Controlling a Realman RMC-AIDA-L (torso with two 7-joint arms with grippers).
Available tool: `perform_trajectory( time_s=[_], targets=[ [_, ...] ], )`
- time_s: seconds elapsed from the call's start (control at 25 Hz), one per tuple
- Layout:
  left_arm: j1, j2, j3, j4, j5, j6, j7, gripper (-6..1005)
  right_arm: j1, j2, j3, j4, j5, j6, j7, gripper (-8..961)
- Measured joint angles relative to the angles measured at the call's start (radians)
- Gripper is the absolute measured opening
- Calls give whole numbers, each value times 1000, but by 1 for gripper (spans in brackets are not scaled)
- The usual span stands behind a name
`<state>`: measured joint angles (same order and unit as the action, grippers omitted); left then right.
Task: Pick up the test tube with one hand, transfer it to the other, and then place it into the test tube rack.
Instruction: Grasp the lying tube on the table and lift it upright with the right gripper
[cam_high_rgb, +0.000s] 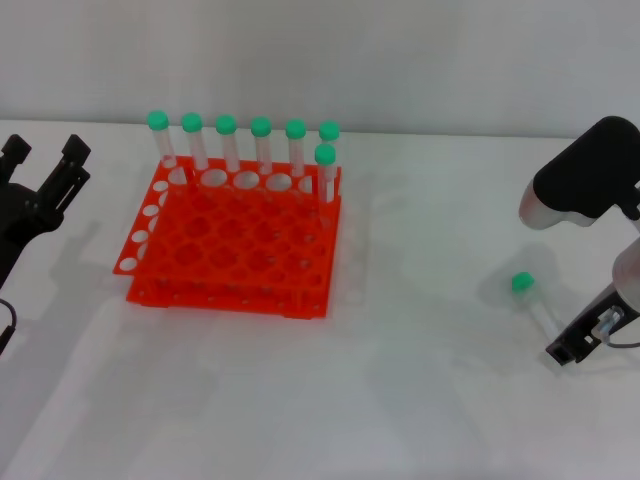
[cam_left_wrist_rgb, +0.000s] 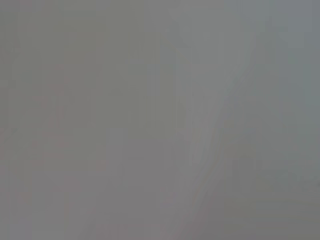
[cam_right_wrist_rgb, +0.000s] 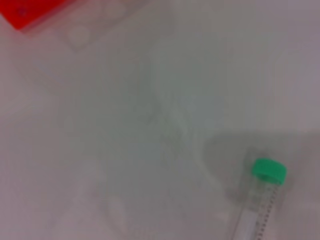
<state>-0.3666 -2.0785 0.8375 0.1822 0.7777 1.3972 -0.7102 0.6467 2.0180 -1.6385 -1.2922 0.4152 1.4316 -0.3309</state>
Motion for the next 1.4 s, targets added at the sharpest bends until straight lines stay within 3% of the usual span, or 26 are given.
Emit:
perform_trajectory(
  time_s=[0.16, 0.36, 0.8, 1.2, 1.4],
  targets=[
    [0, 0, 0, 0, 0, 0, 0, 828, 17, 0, 0, 42, -1, -2, -2, 403],
    [0, 0, 0, 0, 0, 0, 0, 827, 24, -3, 2, 47, -1, -10, -4, 395],
    [-1, 0, 0, 2, -3, -1, 0, 823, 67, -1, 0, 130, -2, -9, -18, 200],
    [-3, 1, 0, 4, -1, 0, -7, 820, 47, -5, 11, 74, 2, -18, -35, 198],
    [-9, 5, 22, 16, 38, 5, -48, 819, 8, -2, 77, 3, 42, -22, -96, 197]
  ],
)
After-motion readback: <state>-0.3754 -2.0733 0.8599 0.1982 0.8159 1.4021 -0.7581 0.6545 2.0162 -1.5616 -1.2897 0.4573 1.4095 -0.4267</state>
